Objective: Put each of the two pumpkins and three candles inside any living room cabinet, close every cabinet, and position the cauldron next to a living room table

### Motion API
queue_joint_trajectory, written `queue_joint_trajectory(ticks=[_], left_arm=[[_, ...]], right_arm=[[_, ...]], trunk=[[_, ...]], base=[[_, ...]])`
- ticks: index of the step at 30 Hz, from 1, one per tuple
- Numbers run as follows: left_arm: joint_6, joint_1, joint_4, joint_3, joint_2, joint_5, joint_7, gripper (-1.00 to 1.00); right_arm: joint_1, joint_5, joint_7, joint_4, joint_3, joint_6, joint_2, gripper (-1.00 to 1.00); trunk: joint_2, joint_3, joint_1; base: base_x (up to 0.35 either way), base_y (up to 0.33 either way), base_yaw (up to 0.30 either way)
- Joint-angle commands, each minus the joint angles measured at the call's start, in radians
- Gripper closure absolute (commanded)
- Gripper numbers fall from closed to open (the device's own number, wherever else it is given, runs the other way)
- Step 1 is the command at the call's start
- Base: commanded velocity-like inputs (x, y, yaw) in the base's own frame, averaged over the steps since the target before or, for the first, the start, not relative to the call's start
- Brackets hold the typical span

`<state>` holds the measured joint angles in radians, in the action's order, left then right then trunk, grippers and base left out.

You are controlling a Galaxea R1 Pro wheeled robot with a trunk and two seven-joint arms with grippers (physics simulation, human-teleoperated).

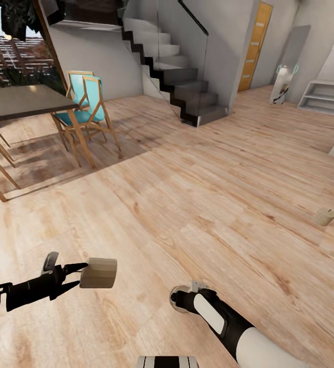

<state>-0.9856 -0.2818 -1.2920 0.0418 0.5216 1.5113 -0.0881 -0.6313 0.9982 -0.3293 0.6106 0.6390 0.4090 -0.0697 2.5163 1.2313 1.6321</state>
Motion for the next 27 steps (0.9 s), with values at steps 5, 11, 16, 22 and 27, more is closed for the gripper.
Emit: queue_joint_trajectory(ticks=[5,11,16,22,27], left_arm=[[-0.004,0.0,0.0,0.001,0.0,-0.01,-0.009,1.0],[-0.004,0.0,0.0,0.0,0.0,-0.01,-0.009,1.0],[-0.004,-0.002,0.0,0.0,-0.001,-0.011,-0.007,1.0],[-0.004,-0.002,0.0,-0.002,-0.001,-0.013,-0.007,1.0],[-0.004,-0.002,-0.001,-0.002,-0.002,-0.014,-0.007,1.0]], right_arm=[[-0.001,0.01,-0.011,0.001,0.005,0.001,0.001,1.0],[-0.001,0.009,-0.011,0.001,0.005,0.001,0.0,1.0],[-0.001,0.009,-0.011,0.001,0.005,0.001,0.001,1.0],[-0.001,0.01,-0.01,0.001,0.005,0.001,0.001,1.0],[-0.001,0.009,-0.011,0.001,0.005,0.005,0.0,1.0]], trunk=[[-0.001,-0.019,-0.002],[-0.002,-0.042,-0.005],[-0.003,-0.061,-0.007],[-0.005,-0.084,-0.01],[-0.006,-0.104,-0.012]], base=[[-0.079,0.0,0.195],[-0.217,0.0,0.284],[-0.027,0.0,0.292],[-0.001,0.0,0.222],[0.0,0.0,0.027]])
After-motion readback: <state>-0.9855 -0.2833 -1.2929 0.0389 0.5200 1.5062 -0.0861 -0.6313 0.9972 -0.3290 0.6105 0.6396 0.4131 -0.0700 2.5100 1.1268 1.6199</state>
